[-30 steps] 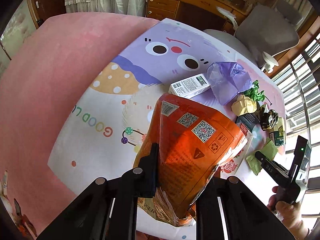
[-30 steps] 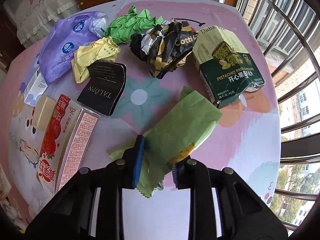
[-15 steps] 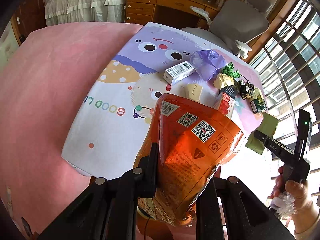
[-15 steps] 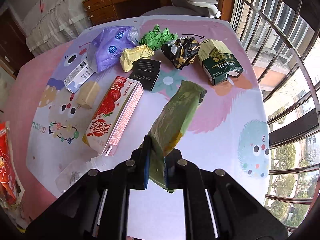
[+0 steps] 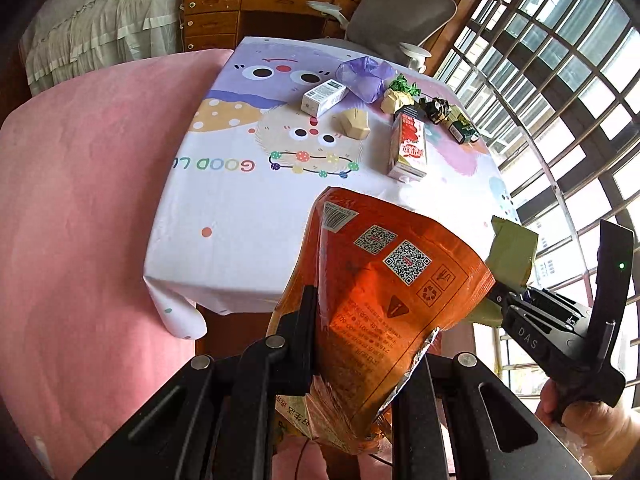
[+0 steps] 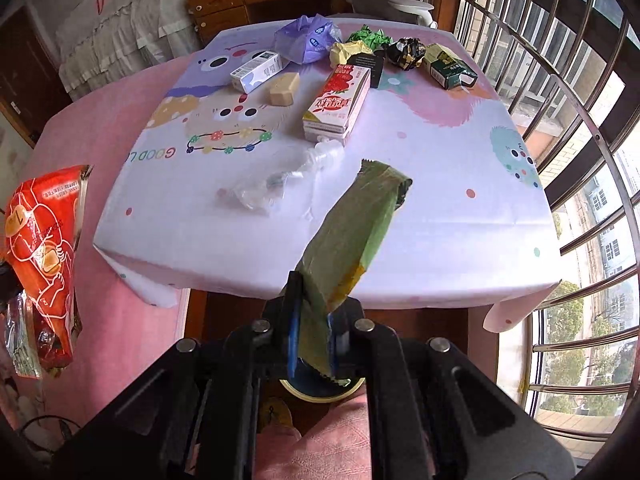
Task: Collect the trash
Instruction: 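Carry the orange bag and green wrapper down over the blue bin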
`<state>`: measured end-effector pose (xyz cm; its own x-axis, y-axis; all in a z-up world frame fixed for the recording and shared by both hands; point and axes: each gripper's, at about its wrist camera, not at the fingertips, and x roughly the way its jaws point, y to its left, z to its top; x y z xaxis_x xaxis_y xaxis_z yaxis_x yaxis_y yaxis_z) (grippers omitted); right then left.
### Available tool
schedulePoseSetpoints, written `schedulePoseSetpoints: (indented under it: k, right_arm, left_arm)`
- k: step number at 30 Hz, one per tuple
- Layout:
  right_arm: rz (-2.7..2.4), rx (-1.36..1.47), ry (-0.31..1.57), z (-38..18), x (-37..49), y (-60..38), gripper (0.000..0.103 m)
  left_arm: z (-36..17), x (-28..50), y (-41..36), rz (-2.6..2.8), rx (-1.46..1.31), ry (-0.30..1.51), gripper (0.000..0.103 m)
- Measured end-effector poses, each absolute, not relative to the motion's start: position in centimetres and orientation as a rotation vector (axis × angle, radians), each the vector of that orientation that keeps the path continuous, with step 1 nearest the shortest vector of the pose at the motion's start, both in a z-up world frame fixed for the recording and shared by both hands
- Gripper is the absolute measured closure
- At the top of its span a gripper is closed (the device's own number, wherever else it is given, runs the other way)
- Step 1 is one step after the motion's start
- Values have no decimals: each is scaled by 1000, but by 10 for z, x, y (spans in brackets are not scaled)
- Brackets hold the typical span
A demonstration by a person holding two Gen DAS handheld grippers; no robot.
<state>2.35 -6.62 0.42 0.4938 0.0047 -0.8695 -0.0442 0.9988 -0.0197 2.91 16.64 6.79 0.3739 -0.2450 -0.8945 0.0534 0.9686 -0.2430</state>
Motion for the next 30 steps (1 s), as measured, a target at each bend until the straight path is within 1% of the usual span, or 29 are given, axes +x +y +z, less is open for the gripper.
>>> schedulePoseSetpoints:
  k: [6,14,21,25,30]
  right_arm:
    - [54,-145,1135,-32,-32,-33,95]
    - [57,-173,1247,-85,-55,-31,95]
    - [50,-138,1347,-157,-58,-52,95]
    - [40,-100,1404,-210,-56,-70,95]
    - [24,-30,1463,-283,-49,-97,95]
  left_arm:
    - [39,-7,167,-253,-190,1236,89]
    - [-15,-23,143,-285,-181,1339,88]
    - [-99,-27,108,-277,-128,1457,88]
    - [-157,-22,92,-260,-124,1509,88]
    - [-239,-6,83,-239,-183,1570,88]
